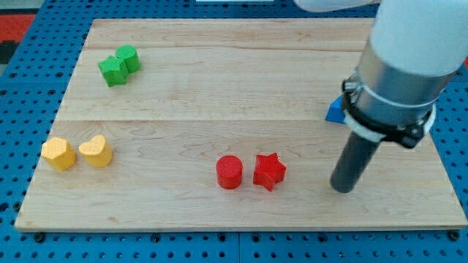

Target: Move the red star to the center

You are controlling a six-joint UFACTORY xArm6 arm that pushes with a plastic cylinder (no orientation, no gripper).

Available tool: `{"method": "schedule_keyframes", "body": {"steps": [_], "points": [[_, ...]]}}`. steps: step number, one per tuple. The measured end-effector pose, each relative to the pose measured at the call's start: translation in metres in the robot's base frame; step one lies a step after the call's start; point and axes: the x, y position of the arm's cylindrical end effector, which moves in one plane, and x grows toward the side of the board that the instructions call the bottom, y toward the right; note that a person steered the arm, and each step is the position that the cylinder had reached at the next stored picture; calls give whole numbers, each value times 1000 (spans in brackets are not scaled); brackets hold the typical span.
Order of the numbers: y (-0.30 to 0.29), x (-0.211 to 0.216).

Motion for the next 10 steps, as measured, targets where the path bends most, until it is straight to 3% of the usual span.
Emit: {"method": "schedule_keyframes", "body": {"steps": [1, 3, 5, 6, 8, 10], "points": [[-72, -2], [-151, -14], [-84, 11], [-69, 0], [-155, -93], [-54, -62]]}}
